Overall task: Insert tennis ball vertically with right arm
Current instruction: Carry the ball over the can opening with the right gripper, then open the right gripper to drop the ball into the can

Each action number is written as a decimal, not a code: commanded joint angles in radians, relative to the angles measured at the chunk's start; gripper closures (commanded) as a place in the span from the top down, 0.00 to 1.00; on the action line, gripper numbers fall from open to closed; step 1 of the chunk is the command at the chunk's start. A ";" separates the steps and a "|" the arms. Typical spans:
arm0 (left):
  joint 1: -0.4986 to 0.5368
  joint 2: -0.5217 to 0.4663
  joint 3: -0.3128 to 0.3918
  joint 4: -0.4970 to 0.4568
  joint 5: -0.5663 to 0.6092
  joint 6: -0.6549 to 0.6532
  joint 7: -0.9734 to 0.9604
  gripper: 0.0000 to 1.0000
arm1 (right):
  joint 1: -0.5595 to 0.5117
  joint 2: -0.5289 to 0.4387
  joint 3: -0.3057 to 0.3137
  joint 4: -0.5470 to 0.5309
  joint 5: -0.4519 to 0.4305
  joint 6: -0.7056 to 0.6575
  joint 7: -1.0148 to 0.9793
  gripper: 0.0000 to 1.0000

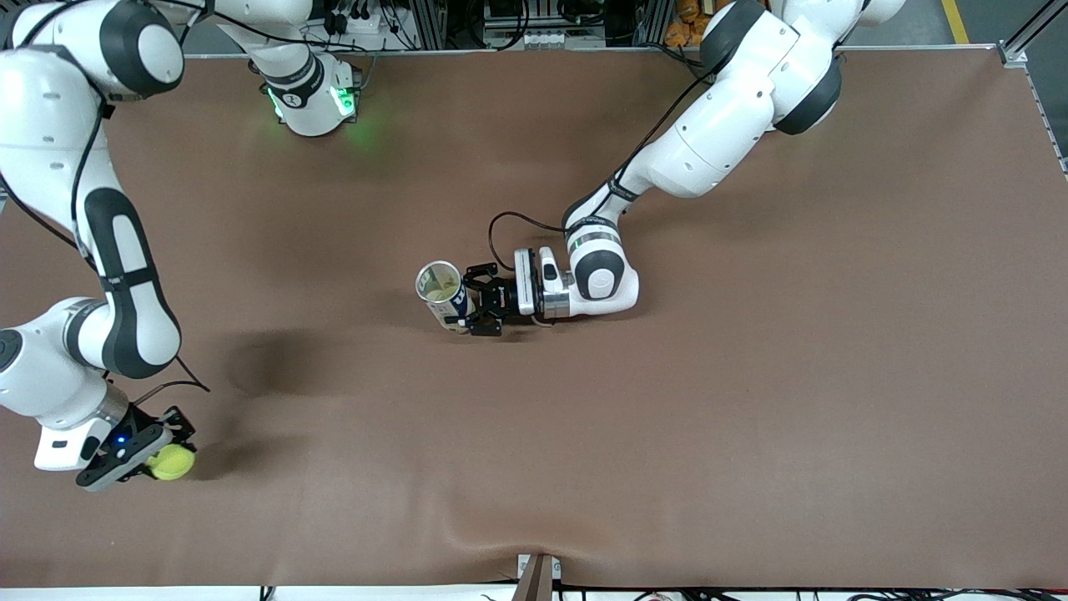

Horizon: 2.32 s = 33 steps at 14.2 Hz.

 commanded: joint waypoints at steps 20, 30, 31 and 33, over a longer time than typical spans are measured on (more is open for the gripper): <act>-0.002 0.045 -0.007 0.008 -0.054 0.002 0.185 0.69 | 0.605 -0.529 -0.001 -0.333 -0.017 -0.592 1.603 0.48; -0.002 0.046 -0.007 0.008 -0.053 0.002 0.186 0.69 | 0.720 -0.440 -0.004 -0.288 -0.032 -0.483 1.837 0.49; -0.003 0.046 -0.007 0.008 -0.053 0.002 0.186 0.69 | 0.716 -0.435 -0.004 -0.287 -0.032 -0.479 1.837 0.49; -0.002 0.046 -0.007 0.008 -0.053 0.002 0.186 0.69 | 0.711 -0.426 -0.006 -0.287 -0.032 -0.454 1.837 0.53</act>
